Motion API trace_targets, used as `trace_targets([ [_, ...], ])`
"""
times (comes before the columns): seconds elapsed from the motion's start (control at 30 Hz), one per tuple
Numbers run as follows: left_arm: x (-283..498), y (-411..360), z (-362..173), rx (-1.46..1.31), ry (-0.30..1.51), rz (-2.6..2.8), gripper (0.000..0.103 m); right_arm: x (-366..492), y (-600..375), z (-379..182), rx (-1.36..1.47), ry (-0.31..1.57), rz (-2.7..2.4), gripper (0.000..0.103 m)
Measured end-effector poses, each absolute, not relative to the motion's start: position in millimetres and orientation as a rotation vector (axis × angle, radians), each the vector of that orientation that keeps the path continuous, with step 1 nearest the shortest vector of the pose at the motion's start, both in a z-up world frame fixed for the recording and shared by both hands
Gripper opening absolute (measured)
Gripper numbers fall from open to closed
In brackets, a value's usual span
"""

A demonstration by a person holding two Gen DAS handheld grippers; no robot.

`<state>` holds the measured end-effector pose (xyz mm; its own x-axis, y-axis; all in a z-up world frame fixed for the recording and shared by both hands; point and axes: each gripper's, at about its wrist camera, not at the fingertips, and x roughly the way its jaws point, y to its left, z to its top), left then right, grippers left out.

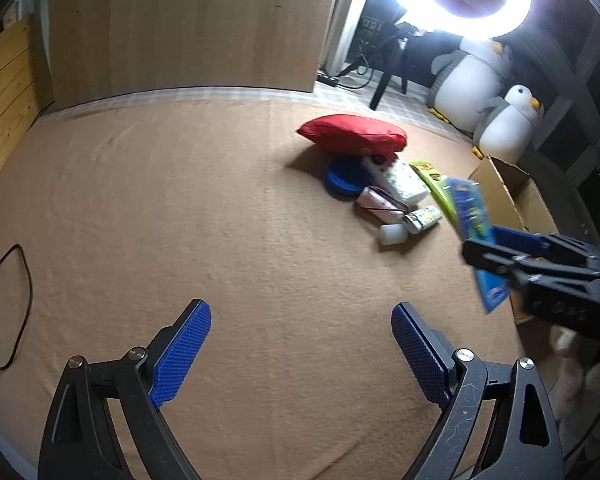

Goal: Organize objects
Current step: 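Carry the blue card package into the box beside the sunscreen and release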

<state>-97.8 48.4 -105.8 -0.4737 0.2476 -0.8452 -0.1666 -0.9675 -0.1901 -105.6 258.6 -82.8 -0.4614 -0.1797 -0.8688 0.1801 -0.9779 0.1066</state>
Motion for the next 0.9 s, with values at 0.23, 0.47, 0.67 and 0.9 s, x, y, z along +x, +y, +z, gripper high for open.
trace_targets([
  [0.23, -100, 75, -108, -1.447, -0.095, 2.474, 0.094, -87, 315, -64, 1.481, -0.056, -2.625, 0.052],
  [0.47, -104, 96, -111, -1.444, -0.073, 2.448, 0.094, -72, 372, -62, 1.516, -0.089, -2.719, 0.052],
  [0.67, -111, 112, -115, -1.439, -0.036, 2.434, 0.094, -68, 414, -72, 1.574, -0.13, -2.775, 0.052],
  [0.9, -125, 123, -117, -1.431, 0.006, 2.44, 0.093, -71, 443, -88, 1.643, -0.154, -2.793, 0.052],
])
